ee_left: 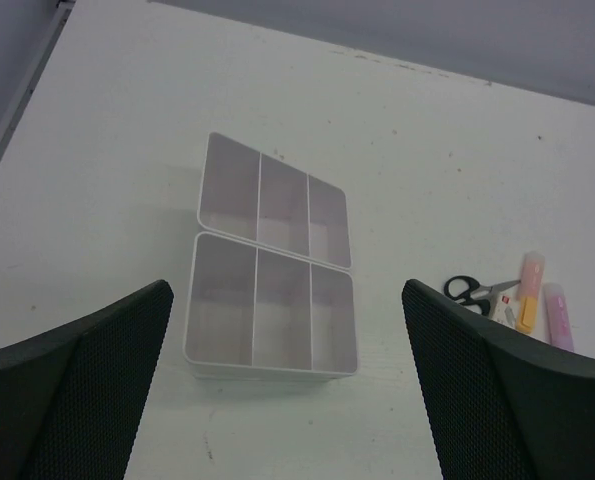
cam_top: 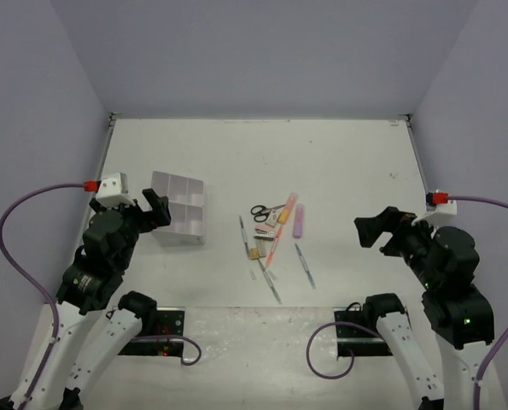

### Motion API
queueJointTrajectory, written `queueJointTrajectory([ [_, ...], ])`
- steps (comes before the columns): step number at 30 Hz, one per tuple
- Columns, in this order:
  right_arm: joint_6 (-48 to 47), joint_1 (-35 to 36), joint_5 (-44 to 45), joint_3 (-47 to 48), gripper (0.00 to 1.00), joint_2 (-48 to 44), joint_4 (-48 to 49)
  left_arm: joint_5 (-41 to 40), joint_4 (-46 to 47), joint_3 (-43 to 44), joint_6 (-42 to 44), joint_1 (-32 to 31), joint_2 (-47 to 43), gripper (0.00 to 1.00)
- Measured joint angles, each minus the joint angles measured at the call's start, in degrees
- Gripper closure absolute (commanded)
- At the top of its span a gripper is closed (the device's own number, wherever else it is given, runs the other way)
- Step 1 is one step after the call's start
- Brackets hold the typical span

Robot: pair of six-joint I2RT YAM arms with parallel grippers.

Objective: Sort the stationery into containers
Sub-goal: Pick up the pen from the center of the board.

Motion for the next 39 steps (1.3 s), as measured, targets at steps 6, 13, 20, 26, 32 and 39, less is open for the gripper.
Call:
queueJointTrajectory([
  [6,3.6,0.0,2.2,-1.8,0.01,-0.9,0.7,-3.0,-0.6,0.0,-1.4,0.0,-0.4,0.00],
  [13,7.6,0.0,-7.0,-8.7,0.01,-6.2,8.8,-6.6,-2.9,0.0,-4.2,0.0,-0.9,0.00],
  [20,6.0,9.0,-6.2,-3.6,0.01,19.7,9.9,-7.5,-2.9,0.0,-4.9,0.0,-2.4,0.00],
  [26,5.6,25.7,7.2,-2.0,0.02,37.8,6.5,-7.5,-2.9,0.0,-4.9,0.0,-3.0,0.00],
  [32,5.1,29.8,12.3,-3.8,0.22,50.2,6.8,-7.7,-2.9,0.0,-4.9,0.0,-3.0,0.00],
  [39,5.2,33.2,13.3,-4.9,0.41,58.3,7.9,-7.8,-2.9,0.0,-4.9,0.0,-2.0,0.00],
])
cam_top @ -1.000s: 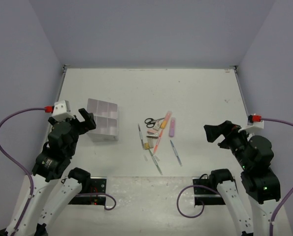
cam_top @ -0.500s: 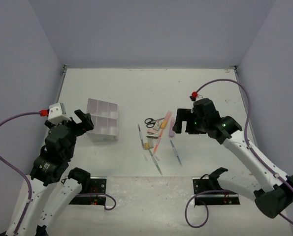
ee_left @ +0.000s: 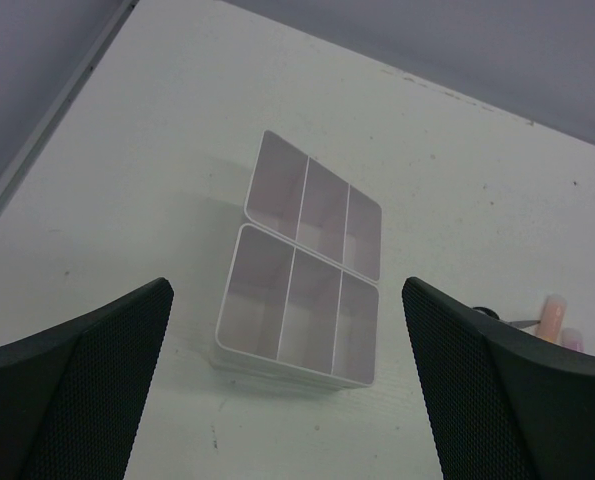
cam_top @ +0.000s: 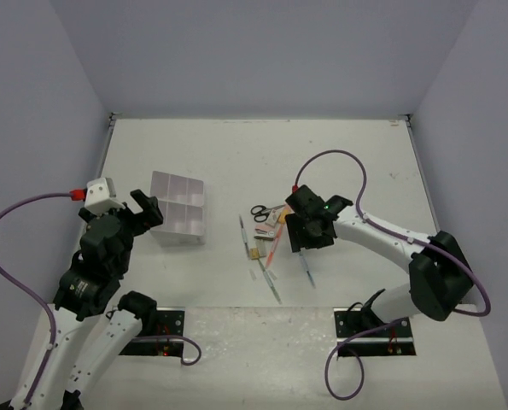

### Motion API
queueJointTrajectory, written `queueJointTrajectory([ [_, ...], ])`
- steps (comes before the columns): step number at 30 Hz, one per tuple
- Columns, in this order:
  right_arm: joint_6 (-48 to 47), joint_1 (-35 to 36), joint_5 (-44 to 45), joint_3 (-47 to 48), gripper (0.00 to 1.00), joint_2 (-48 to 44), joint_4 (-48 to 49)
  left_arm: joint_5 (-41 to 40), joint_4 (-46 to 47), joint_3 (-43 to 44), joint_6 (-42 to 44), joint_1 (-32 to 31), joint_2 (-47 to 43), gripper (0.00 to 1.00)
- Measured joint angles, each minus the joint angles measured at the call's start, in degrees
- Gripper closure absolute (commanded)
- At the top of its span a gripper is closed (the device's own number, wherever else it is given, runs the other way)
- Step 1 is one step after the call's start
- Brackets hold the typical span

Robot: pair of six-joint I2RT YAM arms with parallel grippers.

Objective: Sort the stationery into containers
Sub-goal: Pick up the pen from the center of the board.

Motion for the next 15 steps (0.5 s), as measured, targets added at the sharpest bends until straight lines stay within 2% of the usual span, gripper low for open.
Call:
queueJointTrajectory([
  [6,-0.2,1.9,-1.5,-0.5,0.53,6.4,2.4,0.1,0.0,0.0,0.0,0.0,1.7,0.00],
  [15,0.0,2.5,-4.4,-3.1,0.57,9.2,3.9,0.1,0.0,0.0,0.0,0.0,1.8,0.00],
])
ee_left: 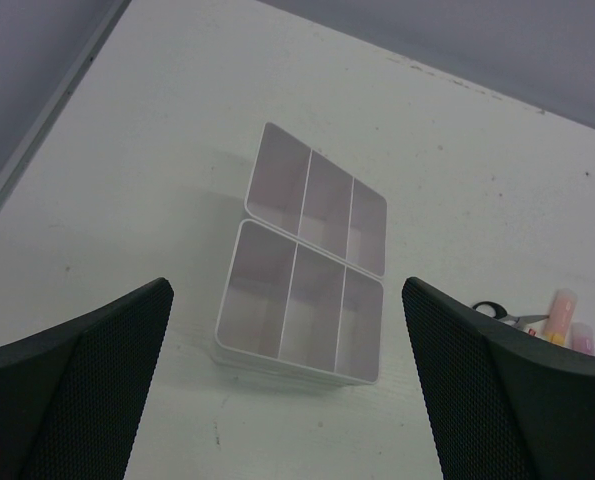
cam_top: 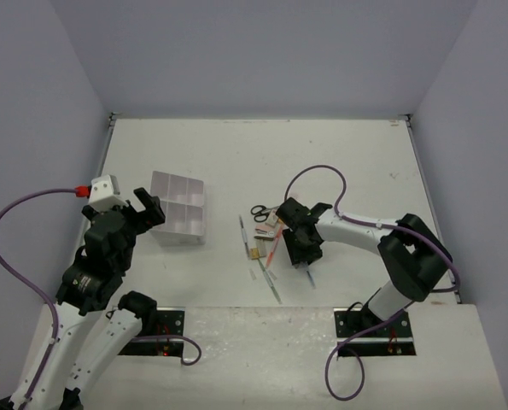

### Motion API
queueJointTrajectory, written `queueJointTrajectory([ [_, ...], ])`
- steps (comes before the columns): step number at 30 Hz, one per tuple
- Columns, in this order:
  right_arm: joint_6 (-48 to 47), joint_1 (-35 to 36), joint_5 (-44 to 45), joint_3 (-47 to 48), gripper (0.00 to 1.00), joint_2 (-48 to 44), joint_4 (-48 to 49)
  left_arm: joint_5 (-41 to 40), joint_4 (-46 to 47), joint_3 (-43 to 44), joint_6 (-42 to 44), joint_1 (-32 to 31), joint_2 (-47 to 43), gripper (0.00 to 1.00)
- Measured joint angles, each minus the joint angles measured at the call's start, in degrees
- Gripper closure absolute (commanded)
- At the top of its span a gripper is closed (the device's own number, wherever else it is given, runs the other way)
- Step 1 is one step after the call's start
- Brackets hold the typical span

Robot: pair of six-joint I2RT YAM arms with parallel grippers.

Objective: Sort the stationery into containers
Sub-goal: Pick up the pen from the center of the board.

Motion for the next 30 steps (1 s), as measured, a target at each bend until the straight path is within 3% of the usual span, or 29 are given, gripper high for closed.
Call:
queueJointTrajectory([
  [6,0.5,0.5,-1.4,-0.3,0.59,0.6,-0.1,0.2,0.0,0.0,0.0,0.0,0.0,0.00],
  [9,0.7,0.5,-1.2,0.0,0.68,0.9,-0.6,0.2,0.0,0.0,0.0,0.0,0.0,0.00],
  [14,1.1,0.5,-1.8,0.9,1.00,1.9,-1.4,0.4,0.0,0.0,0.0,0.0,0.0,0.00],
  [22,1.2,1.0,-1.4,1.0,1.00,0.3,-2.0,5.6,0.5,0.1,1.1,0.0,0.9,0.00],
  [26,1.7,1.8,-1.2,0.2,1.00,-8.4,-2.3,9.0,-0.3,1.6,1.1,0.0,4.1,0.00],
  [30,2.4,2.0,-1.2,-1.3,1.00,-24.5,-2.6,12.6,0.4,4.2,-1.5,-2.0,12.7,0.00],
])
